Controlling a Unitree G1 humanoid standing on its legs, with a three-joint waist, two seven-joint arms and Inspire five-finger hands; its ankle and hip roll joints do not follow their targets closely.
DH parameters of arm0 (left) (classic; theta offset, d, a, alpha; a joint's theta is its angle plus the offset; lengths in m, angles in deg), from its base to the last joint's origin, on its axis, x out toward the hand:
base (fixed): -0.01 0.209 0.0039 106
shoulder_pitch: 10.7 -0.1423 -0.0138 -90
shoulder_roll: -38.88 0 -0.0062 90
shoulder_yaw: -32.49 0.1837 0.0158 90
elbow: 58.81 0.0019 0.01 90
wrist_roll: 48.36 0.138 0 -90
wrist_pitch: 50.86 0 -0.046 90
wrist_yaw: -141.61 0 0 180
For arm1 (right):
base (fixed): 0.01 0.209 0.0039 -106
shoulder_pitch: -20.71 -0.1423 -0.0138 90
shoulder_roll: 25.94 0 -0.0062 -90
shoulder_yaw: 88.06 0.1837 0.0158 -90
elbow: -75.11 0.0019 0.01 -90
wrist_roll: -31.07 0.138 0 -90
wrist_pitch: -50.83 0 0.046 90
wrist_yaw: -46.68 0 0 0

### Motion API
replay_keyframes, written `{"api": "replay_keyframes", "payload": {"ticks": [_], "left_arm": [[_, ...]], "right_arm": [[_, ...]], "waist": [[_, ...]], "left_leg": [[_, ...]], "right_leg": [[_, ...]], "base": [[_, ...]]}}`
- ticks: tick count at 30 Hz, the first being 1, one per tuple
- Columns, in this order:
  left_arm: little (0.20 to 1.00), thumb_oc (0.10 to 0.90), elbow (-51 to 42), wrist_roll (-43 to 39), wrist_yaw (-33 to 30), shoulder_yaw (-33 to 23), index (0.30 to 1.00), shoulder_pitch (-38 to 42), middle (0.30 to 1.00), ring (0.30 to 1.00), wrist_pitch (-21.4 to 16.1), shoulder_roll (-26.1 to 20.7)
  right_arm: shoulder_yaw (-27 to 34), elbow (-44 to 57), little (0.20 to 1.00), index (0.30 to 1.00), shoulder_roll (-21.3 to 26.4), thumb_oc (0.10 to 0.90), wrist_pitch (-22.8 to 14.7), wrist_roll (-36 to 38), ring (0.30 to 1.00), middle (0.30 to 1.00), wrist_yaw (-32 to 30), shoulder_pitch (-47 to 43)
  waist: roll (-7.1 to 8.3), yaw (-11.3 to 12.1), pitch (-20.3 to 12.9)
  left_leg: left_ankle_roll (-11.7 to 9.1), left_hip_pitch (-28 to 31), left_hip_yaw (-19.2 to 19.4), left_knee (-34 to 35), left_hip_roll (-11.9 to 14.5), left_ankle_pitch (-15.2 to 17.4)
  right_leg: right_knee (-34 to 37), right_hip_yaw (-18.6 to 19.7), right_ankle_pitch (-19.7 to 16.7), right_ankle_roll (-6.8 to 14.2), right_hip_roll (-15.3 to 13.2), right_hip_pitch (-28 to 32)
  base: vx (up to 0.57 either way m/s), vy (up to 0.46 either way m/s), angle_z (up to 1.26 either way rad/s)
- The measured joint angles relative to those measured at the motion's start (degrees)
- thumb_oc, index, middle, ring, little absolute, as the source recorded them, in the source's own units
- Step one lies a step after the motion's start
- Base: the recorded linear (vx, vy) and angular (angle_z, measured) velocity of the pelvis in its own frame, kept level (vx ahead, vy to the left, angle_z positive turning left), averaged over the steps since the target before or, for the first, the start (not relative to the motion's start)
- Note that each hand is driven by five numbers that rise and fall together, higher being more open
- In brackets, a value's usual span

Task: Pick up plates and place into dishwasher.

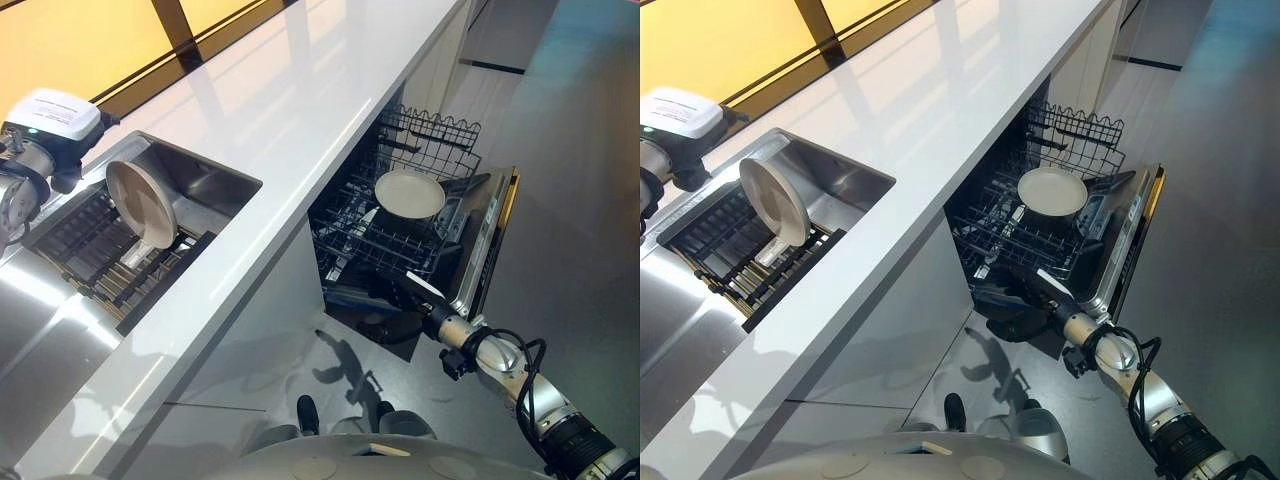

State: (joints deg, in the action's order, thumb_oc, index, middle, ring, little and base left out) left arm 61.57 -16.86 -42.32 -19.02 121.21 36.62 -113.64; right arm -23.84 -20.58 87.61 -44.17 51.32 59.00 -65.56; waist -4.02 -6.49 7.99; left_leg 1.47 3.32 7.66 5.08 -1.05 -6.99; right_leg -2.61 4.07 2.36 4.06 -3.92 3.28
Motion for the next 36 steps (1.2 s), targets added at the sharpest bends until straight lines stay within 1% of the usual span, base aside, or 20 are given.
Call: {"api": "replay_keyframes", "payload": {"ticks": [10,19,24,27,33,36], "left_arm": [[0.9,0.8,0.9,0.3,-0.5,0.0,0.9,0.0,0.9,0.9,0.3,3.6],[0.9,0.8,2.0,2.3,-0.2,0.1,0.9,0.0,0.9,0.9,0.2,6.0],[0.9,0.8,2.2,3.0,1.1,0.4,0.9,0.0,0.9,0.9,0.3,6.2],[0.9,0.8,2.2,4.9,4.5,2.2,0.9,0.0,0.9,0.9,0.3,6.3],[0.9,0.8,3.2,7.0,14.4,4.4,0.9,0.0,0.9,0.9,1.4,6.6],[0.9,0.8,4.2,7.7,16.8,4.5,0.9,0.5,0.9,0.9,1.9,6.7]], "right_arm": [[0.0,0.0,0.9,0.9,0.0,0.8,0.2,-0.2,0.9,0.9,0.7,0.0],[0.0,0.0,0.9,0.9,0.1,0.8,0.9,-1.2,0.9,0.9,0.6,0.1],[0.0,0.0,0.9,0.9,0.1,0.8,1.2,-1.2,0.9,0.9,0.5,0.2],[0.0,0.0,0.9,0.9,0.1,0.8,1.2,-1.2,0.9,0.9,0.5,0.2],[0.0,0.4,0.9,0.9,0.4,0.8,1.3,-1.2,0.9,0.9,0.3,0.2],[0.0,0.6,0.9,0.9,0.9,0.8,1.8,-1.2,0.9,0.9,0.2,0.3]], "waist": [[0.08,-0.2,0.0],[0.53,-1.4,0.3],[1.0,-1.8,0.6],[1.02,-2.0,0.6],[1.04,-3.2,1.9],[1.01,-3.3,2.4]], "left_leg": [[0.1,0.1,0.7,0.0,0.0,0.1],[0.1,0.1,1.2,0.0,0.0,0.1],[0.2,0.1,1.7,0.0,0.0,0.1],[0.4,0.1,2.2,0.0,-0.1,0.3],[0.4,0.1,2.5,0.0,0.0,0.3],[0.4,0.1,2.7,0.0,0.0,0.4]], "right_leg": [[-1.0,0.2,0.1,0.1,-0.1,-0.9],[-1.4,0.3,0.1,0.1,0.0,-1.3],[-1.6,0.9,0.1,0.2,0.0,-1.8],[-1.6,1.4,0.0,0.3,-0.1,-1.9],[-1.6,1.7,-0.1,0.4,-0.1,-2.0],[-1.6,1.8,-0.1,0.4,-0.1,-2.0]], "base": [[0.02,0.004,-0.04],[0.02,0.001,-0.03],[0.02,0.002,-0.07],[0.01,0.001,-0.08],[0.0,0.0,0.0],[0.01,-0.011,-0.03]]}}
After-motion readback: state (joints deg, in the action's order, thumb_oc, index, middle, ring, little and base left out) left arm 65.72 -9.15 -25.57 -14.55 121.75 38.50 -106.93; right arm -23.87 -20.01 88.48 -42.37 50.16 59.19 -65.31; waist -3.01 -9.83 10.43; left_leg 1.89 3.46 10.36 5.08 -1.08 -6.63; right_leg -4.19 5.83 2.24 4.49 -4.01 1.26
